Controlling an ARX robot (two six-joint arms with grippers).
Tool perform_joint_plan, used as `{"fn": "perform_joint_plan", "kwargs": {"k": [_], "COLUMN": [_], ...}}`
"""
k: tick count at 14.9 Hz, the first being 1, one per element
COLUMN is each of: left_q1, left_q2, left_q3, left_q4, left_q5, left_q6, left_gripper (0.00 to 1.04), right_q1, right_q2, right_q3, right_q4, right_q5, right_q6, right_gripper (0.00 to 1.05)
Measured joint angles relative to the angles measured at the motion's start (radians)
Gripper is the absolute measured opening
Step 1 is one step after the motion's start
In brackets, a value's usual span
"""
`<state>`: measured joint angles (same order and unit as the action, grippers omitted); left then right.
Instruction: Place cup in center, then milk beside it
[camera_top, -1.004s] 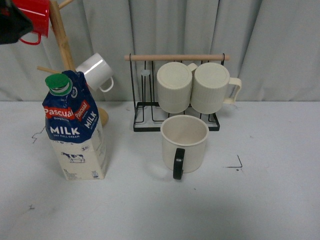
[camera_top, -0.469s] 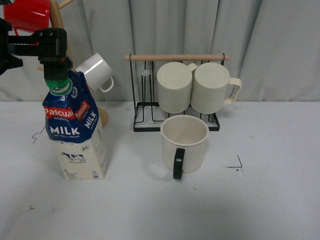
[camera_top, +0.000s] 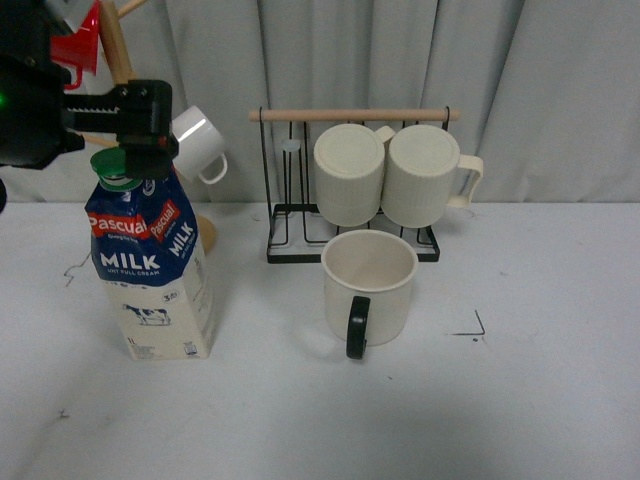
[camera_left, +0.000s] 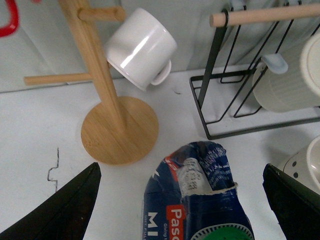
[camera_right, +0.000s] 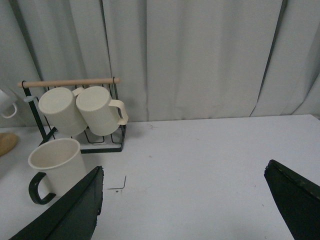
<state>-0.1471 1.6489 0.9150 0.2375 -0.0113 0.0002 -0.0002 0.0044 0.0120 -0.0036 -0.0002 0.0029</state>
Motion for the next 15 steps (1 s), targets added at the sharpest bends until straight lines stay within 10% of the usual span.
{"fn": "perform_joint_plan", "kwargs": {"k": [6, 11, 15], "left_q1": [-0.033, -0.056, -0.112], "left_q2": [0.074, 0.078, 0.056], "left_q3": [0.001, 0.001, 0.019], "left_q4": [0.021, 0.013, -0.047], "left_q5": [-0.057, -0.076, -0.115], "left_q6": [0.008, 0.006, 0.005], "left_gripper": [0.98, 0.27, 0.20], "right_q1": [0.000, 0.000, 0.000], "right_q2": [0.000, 0.000, 0.000], "right_q3": [0.000, 0.000, 0.000], "right_q4": [0.000, 0.000, 0.000], "right_q5": [0.000, 0.000, 0.000], "right_q6": [0.000, 0.000, 0.000], "right_gripper": [0.98, 0.98, 0.98]}}
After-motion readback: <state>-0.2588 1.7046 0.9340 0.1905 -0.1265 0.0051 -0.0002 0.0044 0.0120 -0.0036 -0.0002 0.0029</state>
